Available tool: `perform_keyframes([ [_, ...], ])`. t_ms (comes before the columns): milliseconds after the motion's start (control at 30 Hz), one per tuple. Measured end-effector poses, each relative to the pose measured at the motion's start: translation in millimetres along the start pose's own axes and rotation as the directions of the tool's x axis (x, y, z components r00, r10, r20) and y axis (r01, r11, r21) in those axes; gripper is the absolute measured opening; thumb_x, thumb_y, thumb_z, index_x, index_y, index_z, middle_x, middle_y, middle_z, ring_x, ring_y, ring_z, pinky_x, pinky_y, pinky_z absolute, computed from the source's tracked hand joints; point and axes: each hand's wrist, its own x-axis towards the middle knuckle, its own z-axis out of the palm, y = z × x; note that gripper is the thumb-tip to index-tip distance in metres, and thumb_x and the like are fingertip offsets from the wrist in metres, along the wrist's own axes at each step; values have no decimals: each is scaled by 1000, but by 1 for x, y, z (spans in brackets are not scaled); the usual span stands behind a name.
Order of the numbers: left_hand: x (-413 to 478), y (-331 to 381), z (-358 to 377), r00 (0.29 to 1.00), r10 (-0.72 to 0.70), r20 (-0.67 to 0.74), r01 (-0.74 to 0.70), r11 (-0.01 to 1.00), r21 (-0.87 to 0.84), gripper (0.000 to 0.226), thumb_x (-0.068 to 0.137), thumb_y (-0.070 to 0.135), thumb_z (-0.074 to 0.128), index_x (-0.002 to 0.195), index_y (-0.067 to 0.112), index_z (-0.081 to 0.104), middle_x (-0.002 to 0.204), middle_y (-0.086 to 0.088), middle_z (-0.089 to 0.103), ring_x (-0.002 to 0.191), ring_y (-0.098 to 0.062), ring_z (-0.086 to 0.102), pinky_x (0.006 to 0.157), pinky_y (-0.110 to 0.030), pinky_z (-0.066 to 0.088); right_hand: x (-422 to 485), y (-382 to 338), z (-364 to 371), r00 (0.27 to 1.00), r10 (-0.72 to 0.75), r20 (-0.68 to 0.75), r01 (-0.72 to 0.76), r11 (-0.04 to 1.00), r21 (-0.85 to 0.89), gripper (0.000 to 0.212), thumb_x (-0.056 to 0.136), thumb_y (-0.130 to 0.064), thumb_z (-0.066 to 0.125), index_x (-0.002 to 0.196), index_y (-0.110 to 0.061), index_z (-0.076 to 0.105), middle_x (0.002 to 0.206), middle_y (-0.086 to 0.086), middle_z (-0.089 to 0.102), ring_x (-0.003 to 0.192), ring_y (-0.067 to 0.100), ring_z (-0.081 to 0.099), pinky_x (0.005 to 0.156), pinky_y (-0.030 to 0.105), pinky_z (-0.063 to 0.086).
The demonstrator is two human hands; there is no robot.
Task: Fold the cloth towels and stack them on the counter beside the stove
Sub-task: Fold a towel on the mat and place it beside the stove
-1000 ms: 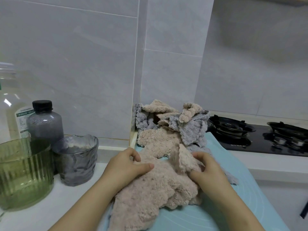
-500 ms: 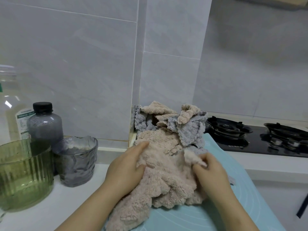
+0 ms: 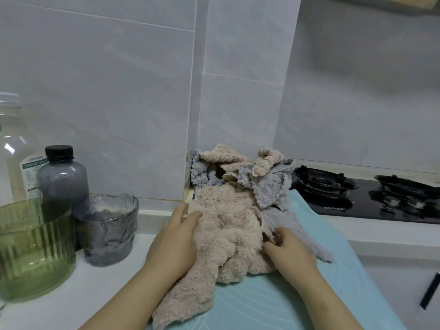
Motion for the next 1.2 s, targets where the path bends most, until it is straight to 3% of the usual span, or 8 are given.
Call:
perform_keyframes([
  [100,-9,10,-17,983,67,-172,-105,969,-222,33,84,39,57,117,41,50,120,19,37,111,-3,41,93,-26,38,-3,-2,-9,994,55,-89,-71,979,-189,48,84,-47,50,125,-24,43,127,3,53,121,27,42,95,37,31],
  [233,-16,25,-29,944,229,236,-65,833,-549,52,54,75,52,102,56,48,109,31,35,95,12,45,86,-16,40,-8,1,-13,998,-37,-50,34,997,-73,19,82,-41,51,78,-23,46,80,-5,59,82,18,53,75,33,34],
  [367,-7,18,-7,930,230,287,-170,961,-218,42,70,36,63,109,37,47,108,15,42,105,-4,46,81,-16,37,-12,-3,-8,934,-306,183,254,931,262,14,68,-29,67,75,-25,56,74,-9,60,70,11,52,67,26,40],
  [500,1,11,-7,983,28,179,54,897,-438,32,81,16,62,107,32,51,104,9,61,95,-11,56,70,-9,39,-6,1,2,864,-423,274,435,900,20,57,57,-49,64,112,-45,48,113,-14,56,107,9,48,97,31,40],
  [567,5,5,-5,972,-53,230,174,821,-543,34,78,20,66,108,29,54,105,5,64,95,-15,60,80,-22,45,-6,1,3,877,-459,144,463,886,7,34,74,-34,66,106,-35,57,101,-12,62,98,11,53,90,29,43],
  [800,3,9,-9,948,-60,311,300,484,-822,15,92,6,53,100,12,63,90,-7,72,78,-22,68,76,-31,51,-6,-10,-9,984,-171,43,53,520,853,20,95,-2,44,89,-15,59,64,-3,68,55,8,61,61,24,50],
  [1000,-4,10,-6,924,97,369,189,724,-664,43,81,57,58,87,16,71,94,-2,73,95,-18,67,94,-33,47,-5,-9,-14,994,-73,82,-58,286,956,34,98,-33,33,97,-13,62,84,6,72,76,21,64,67,34,48],
  [1200,-11,10,4,935,132,330,58,859,-508,42,85,55,47,79,19,66,85,1,67,87,-12,60,83,-26,44,-15,-8,-12,990,-106,-93,139,612,779,46,82,-18,68,105,-52,46,117,3,59,101,24,62,85,44,52],
])
